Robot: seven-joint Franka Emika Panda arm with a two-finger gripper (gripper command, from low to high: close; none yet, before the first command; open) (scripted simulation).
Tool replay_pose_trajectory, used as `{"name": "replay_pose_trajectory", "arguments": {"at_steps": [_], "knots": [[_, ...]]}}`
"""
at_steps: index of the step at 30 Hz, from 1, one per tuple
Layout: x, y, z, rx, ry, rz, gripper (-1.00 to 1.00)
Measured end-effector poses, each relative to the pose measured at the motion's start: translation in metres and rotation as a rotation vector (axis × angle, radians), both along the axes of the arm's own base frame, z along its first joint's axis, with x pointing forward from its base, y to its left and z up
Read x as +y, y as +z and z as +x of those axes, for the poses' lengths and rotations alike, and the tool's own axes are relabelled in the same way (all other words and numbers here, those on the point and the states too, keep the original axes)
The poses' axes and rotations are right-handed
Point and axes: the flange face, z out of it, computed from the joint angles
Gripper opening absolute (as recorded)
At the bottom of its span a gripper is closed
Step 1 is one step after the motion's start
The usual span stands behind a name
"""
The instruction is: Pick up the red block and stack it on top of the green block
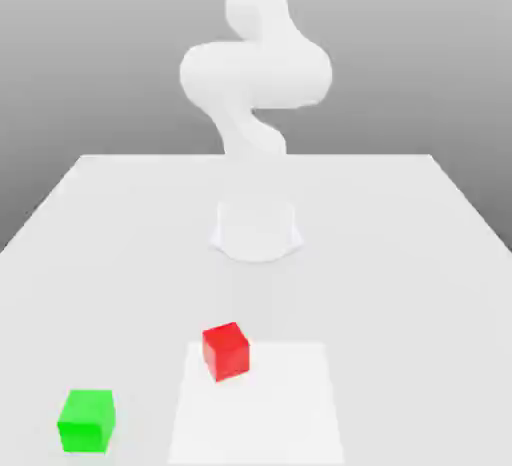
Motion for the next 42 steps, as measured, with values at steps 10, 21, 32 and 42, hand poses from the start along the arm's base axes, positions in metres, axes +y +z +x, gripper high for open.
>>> {"name": "replay_pose_trajectory", "arguments": {"at_steps": [10,21,32,42], "knots": [[-0.023,-0.249,0.048,0.371,0.183,-0.1,0.0],[-0.033,-0.481,-0.024,0.706,0.391,-0.152,0.0],[-0.034,-0.515,-0.028,0.711,0.39,-0.15,-1.0],[-0.058,-0.447,-0.01,0.719,0.239,-0.096,-1.0]]}}
